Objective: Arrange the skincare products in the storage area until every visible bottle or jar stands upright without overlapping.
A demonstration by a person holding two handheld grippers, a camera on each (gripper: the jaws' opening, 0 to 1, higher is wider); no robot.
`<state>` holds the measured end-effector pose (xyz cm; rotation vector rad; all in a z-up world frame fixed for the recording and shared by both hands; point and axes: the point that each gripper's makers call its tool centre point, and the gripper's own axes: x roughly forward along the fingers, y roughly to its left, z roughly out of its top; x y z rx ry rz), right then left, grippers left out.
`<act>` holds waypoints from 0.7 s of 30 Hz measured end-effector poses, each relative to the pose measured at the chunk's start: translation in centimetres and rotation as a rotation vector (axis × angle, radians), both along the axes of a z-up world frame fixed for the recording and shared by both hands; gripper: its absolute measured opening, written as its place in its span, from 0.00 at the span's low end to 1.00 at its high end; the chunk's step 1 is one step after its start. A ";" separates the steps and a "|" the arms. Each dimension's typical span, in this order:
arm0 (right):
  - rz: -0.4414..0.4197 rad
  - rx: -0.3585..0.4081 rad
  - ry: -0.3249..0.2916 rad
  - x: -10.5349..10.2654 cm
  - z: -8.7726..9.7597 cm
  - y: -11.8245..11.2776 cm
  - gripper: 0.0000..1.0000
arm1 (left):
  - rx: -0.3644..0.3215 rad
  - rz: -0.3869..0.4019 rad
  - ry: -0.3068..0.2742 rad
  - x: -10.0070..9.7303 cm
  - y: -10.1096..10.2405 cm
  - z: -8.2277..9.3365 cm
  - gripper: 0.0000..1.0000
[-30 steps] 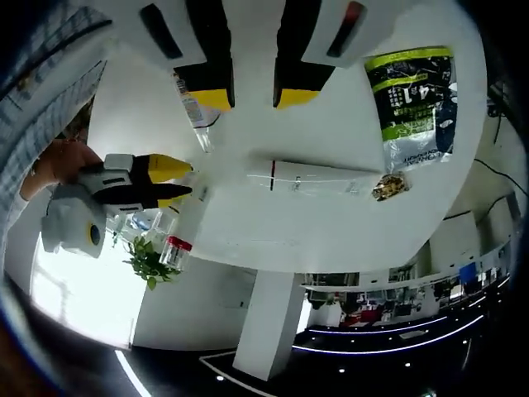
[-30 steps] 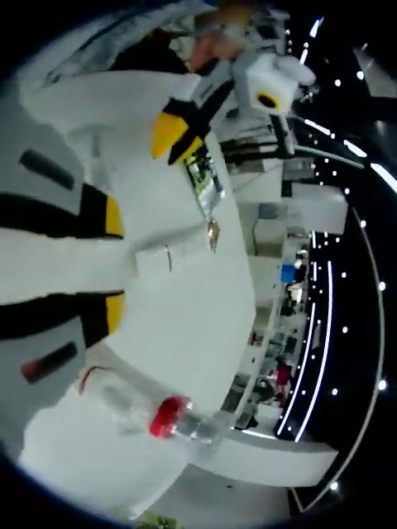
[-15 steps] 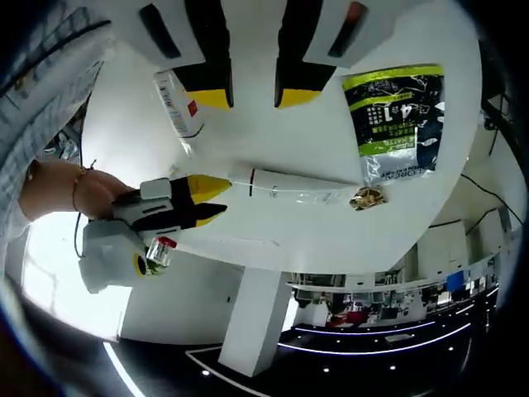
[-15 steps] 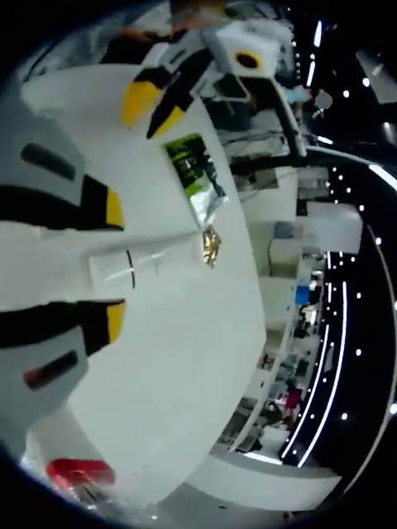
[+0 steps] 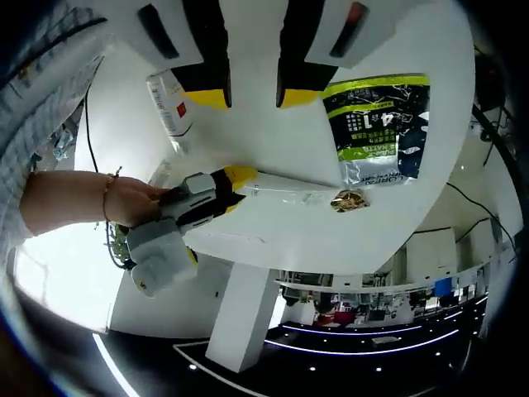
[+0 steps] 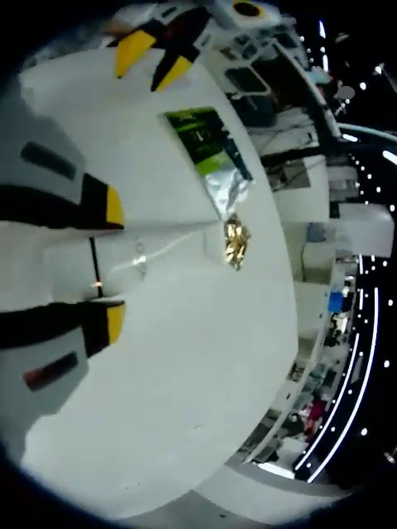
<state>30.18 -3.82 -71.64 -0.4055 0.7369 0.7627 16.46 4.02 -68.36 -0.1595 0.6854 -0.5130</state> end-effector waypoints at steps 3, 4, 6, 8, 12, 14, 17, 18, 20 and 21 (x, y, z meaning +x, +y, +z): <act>0.024 -0.019 -0.011 -0.5 0.0 -0.1 0.29 | -0.003 -0.002 0.000 0.0 0.0 0.0 0.22; 0.041 -0.044 -0.018 -0.8 -0.1 -0.3 0.29 | -0.007 -0.004 0.004 -0.1 0.0 -0.1 0.22; 0.073 -0.101 -0.055 -1.3 -0.1 -0.9 0.28 | -0.014 -0.005 0.017 -0.2 -0.1 -0.3 0.22; 0.093 -0.116 -0.070 -1.6 -0.1 -1.0 0.28 | -0.022 -0.003 0.021 -0.2 -0.1 -0.4 0.22; 0.112 -0.107 -0.059 -2.9 -0.2 -1.6 0.28 | -0.047 0.009 0.035 0.1 -0.1 -0.6 0.22; 0.134 -0.111 -0.057 -3.5 -0.1 -1.7 0.28 | -0.062 0.018 0.039 0.4 -0.2 -0.5 0.22; 0.164 -0.115 -0.045 -4.4 0.0 -1.9 0.28 | -0.073 0.027 0.030 0.7 -0.2 -0.3 0.22; 0.191 -0.125 -0.033 -5.0 0.0 -2.1 0.28 | -0.073 0.030 0.030 0.8 -0.1 -0.3 0.23; 0.221 -0.129 -0.024 -5.6 0.0 -2.1 0.28 | -0.070 0.032 0.030 0.9 0.0 -0.4 0.23; 0.235 -0.130 -0.024 -5.9 0.1 -2.1 0.28 | -0.068 0.035 0.029 1.0 0.0 -0.5 0.23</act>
